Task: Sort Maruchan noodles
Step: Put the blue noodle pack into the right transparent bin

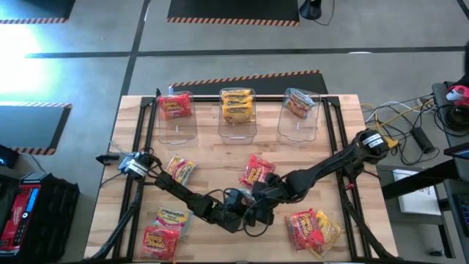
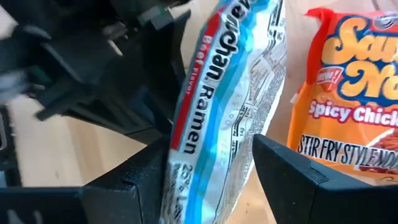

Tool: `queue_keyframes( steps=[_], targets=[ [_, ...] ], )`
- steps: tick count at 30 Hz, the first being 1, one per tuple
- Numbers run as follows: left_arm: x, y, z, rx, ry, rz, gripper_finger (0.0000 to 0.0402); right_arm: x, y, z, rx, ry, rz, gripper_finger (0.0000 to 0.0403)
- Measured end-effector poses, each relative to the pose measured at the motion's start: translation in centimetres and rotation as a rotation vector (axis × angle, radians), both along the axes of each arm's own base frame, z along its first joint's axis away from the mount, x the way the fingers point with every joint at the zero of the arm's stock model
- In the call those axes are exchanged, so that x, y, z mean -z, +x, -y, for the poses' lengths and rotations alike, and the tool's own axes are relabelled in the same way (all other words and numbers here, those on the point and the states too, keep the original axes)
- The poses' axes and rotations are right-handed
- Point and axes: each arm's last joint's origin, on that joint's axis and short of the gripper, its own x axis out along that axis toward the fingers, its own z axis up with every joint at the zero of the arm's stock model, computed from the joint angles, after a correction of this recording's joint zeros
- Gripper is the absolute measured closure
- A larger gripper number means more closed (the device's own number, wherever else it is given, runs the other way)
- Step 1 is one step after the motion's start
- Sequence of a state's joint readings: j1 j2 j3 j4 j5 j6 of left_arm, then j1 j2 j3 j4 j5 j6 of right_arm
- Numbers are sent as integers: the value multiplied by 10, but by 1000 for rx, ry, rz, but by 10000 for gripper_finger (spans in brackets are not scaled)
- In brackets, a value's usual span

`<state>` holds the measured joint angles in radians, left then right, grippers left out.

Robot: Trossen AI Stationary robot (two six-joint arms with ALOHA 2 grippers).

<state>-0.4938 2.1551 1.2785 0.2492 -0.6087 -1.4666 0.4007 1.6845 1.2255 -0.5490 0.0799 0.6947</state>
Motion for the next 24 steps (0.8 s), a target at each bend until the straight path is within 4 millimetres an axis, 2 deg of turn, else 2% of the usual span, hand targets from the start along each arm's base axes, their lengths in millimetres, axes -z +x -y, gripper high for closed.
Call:
queue_keyframes(
  steps=[4, 10, 19, 24],
  targets=[
    [0, 0, 0, 6, 7, -1, 326, 10, 3, -2, -11, -7, -23, 191],
    [-1, 1, 0, 5, 1, 13, 326, 12, 3, -1, -26, -19, -34, 204],
    [-8, 1, 1, 18, -6, 33, 326, 12, 3, -1, -51, -32, -31, 291],
    [-17, -3, 3, 55, -12, 16, 326, 10, -1, 1, -55, -43, -54, 309]
  ],
)
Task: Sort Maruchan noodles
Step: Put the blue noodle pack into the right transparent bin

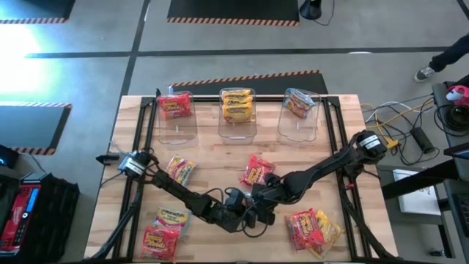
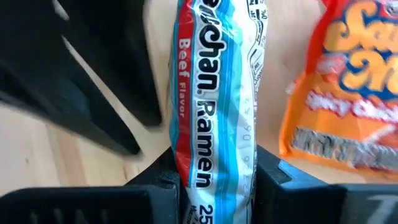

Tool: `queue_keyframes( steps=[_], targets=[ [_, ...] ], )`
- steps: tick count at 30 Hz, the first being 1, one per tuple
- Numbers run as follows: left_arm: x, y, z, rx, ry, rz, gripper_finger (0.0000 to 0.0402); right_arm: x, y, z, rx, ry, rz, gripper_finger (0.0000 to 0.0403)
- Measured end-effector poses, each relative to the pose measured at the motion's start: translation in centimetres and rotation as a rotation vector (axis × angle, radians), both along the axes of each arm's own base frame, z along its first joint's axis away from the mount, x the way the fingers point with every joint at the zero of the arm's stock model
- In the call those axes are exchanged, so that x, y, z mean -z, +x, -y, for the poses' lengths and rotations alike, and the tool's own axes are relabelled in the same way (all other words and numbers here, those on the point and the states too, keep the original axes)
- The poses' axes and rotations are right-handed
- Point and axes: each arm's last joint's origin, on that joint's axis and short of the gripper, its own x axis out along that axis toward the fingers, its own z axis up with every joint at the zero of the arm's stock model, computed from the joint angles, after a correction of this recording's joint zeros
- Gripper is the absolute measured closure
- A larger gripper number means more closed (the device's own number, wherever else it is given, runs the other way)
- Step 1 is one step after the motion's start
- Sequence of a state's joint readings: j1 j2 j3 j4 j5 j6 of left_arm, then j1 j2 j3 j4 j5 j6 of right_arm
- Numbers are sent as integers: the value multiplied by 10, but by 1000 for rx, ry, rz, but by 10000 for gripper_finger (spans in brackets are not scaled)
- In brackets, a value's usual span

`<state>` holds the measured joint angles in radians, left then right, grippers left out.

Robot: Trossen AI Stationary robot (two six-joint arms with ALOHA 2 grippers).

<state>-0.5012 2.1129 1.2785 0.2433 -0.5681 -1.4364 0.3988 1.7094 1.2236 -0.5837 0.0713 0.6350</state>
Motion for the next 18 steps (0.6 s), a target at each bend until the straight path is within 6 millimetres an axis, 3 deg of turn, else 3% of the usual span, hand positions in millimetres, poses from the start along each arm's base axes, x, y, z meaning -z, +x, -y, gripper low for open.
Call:
queue_keyframes(
  steps=[10, 18],
  targets=[
    [-17, -15, 13, 33, -5, -22, 326, -22, -13, 15, -1, -22, -20, 308],
    [-18, -20, 14, 9, -36, -55, 326, -63, -25, 57, 69, -22, 63, 308]
  ],
)
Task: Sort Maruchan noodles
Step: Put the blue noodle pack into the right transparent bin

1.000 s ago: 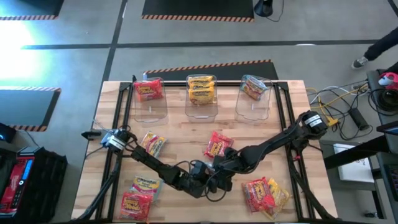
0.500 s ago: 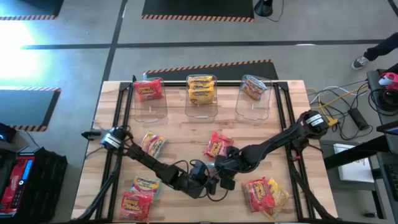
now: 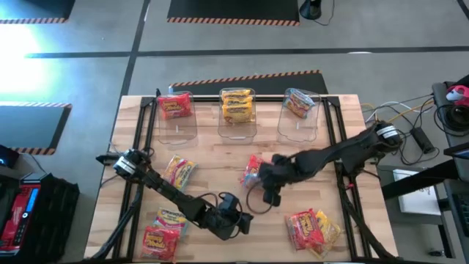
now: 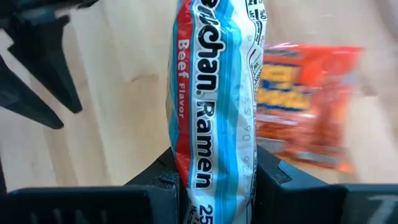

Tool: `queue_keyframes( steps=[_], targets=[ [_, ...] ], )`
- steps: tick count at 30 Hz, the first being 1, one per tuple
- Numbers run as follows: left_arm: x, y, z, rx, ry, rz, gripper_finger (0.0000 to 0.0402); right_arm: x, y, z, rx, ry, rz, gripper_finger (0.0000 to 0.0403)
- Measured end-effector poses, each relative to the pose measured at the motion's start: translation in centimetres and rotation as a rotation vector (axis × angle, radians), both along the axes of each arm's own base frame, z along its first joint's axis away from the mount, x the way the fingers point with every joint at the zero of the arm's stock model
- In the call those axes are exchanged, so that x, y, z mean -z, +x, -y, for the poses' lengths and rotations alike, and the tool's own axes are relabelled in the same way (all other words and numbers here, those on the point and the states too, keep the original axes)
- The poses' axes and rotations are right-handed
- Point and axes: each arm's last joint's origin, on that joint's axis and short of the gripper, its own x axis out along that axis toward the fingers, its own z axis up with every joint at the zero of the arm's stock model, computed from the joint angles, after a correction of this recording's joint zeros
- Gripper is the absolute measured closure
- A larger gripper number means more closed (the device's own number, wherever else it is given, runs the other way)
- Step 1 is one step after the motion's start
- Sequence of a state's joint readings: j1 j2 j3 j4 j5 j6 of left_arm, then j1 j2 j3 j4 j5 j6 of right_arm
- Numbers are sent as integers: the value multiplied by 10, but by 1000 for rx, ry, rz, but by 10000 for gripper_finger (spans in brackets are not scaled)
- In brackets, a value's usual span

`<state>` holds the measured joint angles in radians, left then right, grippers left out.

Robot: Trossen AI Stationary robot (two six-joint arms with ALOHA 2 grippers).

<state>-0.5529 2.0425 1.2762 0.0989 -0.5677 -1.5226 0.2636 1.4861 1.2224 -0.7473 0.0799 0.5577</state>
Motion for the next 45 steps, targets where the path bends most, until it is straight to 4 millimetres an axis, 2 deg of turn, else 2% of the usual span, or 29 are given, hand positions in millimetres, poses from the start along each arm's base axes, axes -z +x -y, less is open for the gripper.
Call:
queue_keyframes(
  steps=[5, 11, 16, 21, 26, 33, 37, 41, 45],
  targets=[
    [-2, -6, -12, -80, 41, -71, 326, -26, -20, 34, 51, -24, 9, 308],
    [-22, -21, -45, -114, 129, -154, 326, -49, -50, 83, 129, -102, -17, 308],
    [-19, -33, -76, -106, 168, -205, 326, -58, -73, 128, 216, -183, -62, 307],
    [-18, -42, -106, -76, 175, -170, 326, -61, -89, 168, 240, -251, -95, 307],
    [-13, -53, -131, -70, 183, -154, 326, -53, -104, 204, 294, -263, -191, 307],
    [-6, -73, -150, -86, 180, -146, 326, -36, -116, 243, 348, -231, -297, 307],
    [-5, -80, -160, -93, 201, -134, 326, -16, -114, 259, 312, -179, -319, 307],
    [-6, -79, -168, -114, 201, -92, 326, 7, -112, 274, 281, -159, -339, 307],
    [-5, -78, -176, -138, 197, -94, 326, 21, -116, 290, 293, -160, -348, 307]
  ],
)
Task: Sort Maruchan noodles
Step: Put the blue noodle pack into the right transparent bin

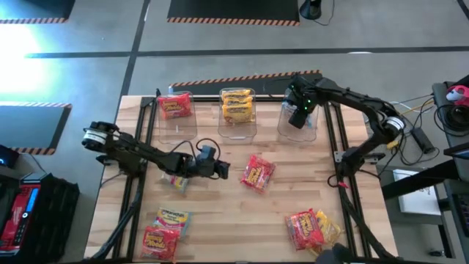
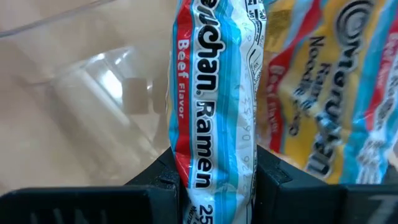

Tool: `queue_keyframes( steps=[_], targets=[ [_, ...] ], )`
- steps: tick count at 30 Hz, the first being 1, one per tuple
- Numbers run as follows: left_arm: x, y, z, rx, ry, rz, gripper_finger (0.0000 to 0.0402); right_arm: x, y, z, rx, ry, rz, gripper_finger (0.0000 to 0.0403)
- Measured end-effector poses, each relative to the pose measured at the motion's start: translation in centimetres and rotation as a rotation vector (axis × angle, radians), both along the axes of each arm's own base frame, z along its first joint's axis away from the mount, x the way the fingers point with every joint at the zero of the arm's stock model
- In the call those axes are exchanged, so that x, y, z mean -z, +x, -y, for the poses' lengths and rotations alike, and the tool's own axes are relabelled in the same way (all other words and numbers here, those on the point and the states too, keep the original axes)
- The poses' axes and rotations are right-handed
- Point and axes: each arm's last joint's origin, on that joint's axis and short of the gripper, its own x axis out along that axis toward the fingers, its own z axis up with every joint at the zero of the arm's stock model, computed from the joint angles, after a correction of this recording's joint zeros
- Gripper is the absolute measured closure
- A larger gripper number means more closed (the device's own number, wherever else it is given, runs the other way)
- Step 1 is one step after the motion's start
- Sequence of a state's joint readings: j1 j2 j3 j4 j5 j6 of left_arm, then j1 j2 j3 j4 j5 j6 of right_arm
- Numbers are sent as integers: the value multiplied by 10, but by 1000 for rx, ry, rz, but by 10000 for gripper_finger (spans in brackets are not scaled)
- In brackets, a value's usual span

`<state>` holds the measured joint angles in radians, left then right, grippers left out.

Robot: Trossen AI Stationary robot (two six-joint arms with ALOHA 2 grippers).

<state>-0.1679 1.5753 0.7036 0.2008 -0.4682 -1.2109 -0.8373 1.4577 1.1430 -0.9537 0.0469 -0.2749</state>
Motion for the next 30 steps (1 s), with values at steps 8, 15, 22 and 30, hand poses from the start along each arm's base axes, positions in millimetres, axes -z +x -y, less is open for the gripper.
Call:
queue_keyframes(
  steps=[8, 15, 22, 30],
  targets=[
    [-7, 7, -22, -55, 17, 63, 326, 13, -14, 24, -31, 78, 89, 307],
    [-15, 15, -36, -12, 58, 62, 326, 18, -28, 42, 54, 72, 119, 306],
    [-14, 15, -40, 12, 53, 53, 326, 20, -37, 47, 106, 77, 116, 252],
    [-14, 15, -41, 20, 48, 49, 326, -3, -37, 55, 154, -45, 95, 215]
  ],
)
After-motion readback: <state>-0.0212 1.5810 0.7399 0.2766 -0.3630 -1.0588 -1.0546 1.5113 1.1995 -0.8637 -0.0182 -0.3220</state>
